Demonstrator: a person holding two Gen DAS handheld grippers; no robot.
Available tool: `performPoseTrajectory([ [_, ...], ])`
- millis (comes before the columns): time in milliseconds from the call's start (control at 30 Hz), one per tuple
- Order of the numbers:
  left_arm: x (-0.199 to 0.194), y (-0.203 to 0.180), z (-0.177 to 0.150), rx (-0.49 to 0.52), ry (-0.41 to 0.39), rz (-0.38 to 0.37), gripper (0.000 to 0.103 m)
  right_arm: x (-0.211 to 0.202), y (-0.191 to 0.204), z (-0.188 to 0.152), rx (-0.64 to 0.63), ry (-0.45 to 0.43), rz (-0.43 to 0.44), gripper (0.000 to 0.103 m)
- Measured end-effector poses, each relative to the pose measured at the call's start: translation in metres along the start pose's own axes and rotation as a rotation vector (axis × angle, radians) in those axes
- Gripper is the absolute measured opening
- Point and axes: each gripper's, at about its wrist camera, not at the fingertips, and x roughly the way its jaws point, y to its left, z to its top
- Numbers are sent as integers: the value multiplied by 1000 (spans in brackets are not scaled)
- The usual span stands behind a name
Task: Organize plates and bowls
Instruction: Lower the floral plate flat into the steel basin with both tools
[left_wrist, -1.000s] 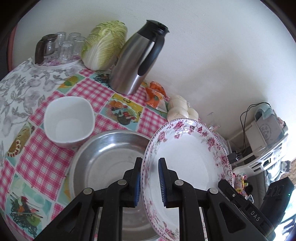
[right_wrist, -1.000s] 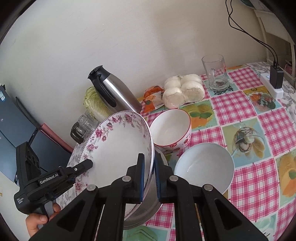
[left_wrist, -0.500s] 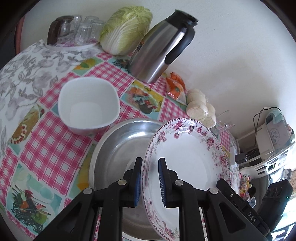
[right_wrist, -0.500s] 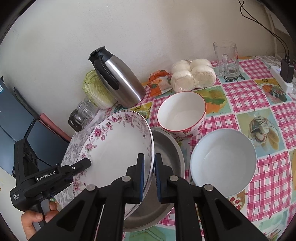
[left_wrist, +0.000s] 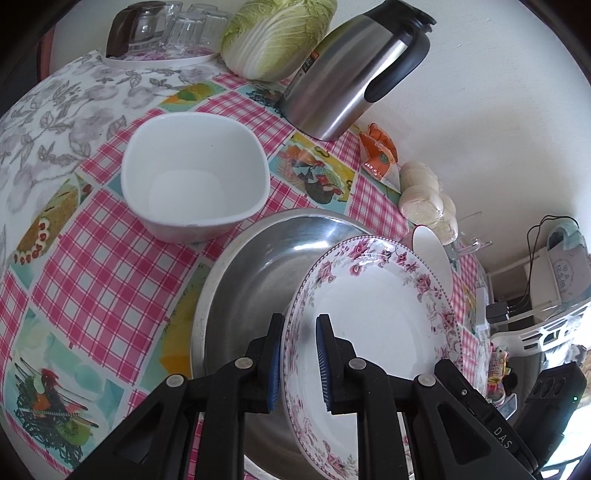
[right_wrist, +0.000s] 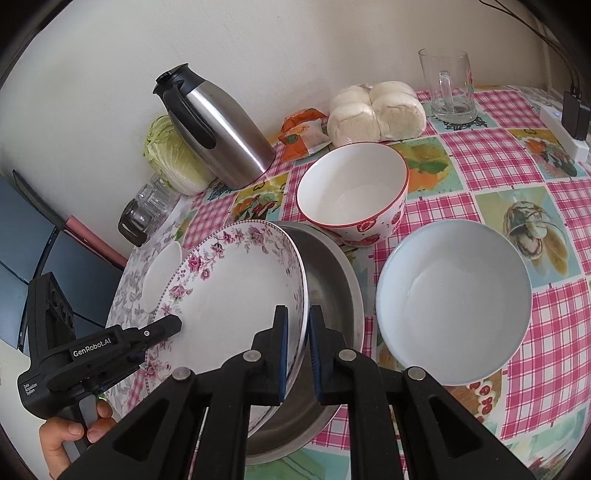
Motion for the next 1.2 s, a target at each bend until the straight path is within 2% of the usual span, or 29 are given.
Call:
performPoseTrajectory([
  [667,12,9,-1,-5,16,64,18,23,-2,-9,14,65,-30,12],
  [1100,18,10,-1,4,11,107,18,28,7,-8,-31,79,-79,13],
  [1200,20,8,-1,20,12,127,19,29,8,-8,-29,79,-94,10],
])
